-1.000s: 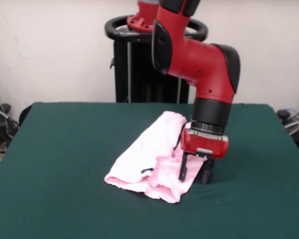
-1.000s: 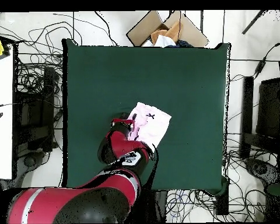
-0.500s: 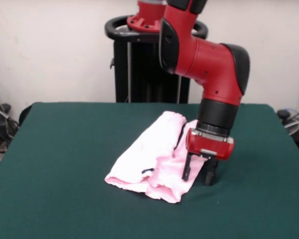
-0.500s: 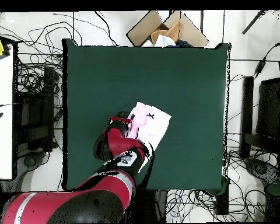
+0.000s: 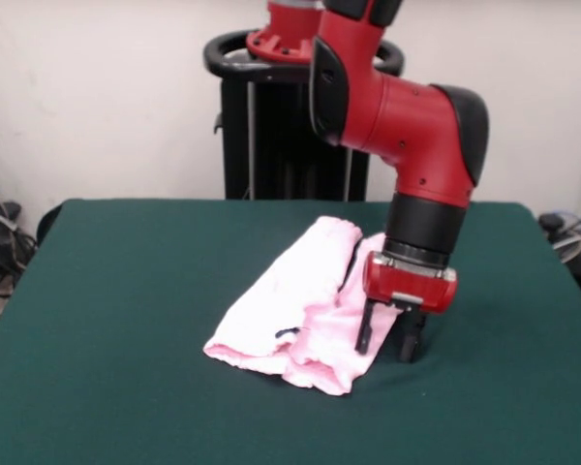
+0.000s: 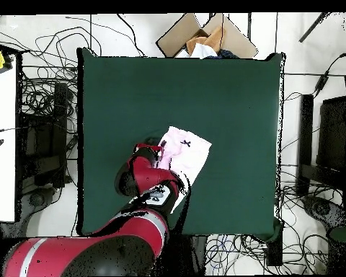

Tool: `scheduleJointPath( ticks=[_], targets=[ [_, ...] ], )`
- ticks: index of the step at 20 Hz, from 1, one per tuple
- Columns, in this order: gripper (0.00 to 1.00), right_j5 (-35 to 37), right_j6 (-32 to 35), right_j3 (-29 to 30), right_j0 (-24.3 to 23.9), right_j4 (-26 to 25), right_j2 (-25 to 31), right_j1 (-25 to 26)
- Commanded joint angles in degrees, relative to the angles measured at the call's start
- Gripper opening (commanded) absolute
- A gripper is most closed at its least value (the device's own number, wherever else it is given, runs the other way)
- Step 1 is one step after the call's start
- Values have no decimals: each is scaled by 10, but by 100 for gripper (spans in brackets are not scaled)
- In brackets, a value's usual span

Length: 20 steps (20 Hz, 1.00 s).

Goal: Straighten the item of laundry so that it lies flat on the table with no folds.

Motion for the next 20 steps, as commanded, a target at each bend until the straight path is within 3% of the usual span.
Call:
scheduleJointPath(
  ticks=[1, 7, 10, 11, 20],
  targets=[
    [100, -15, 111, -118, 9, 40, 138, 39],
    [100, 32, 126, -103, -30, 22, 205, 15],
    [100, 32, 127, -101, -37, 22, 217, 13],
    [100, 32, 132, -102, -58, 4, 250, 16],
    [100, 49, 134, -97, -106, -7, 333, 26]
  ],
)
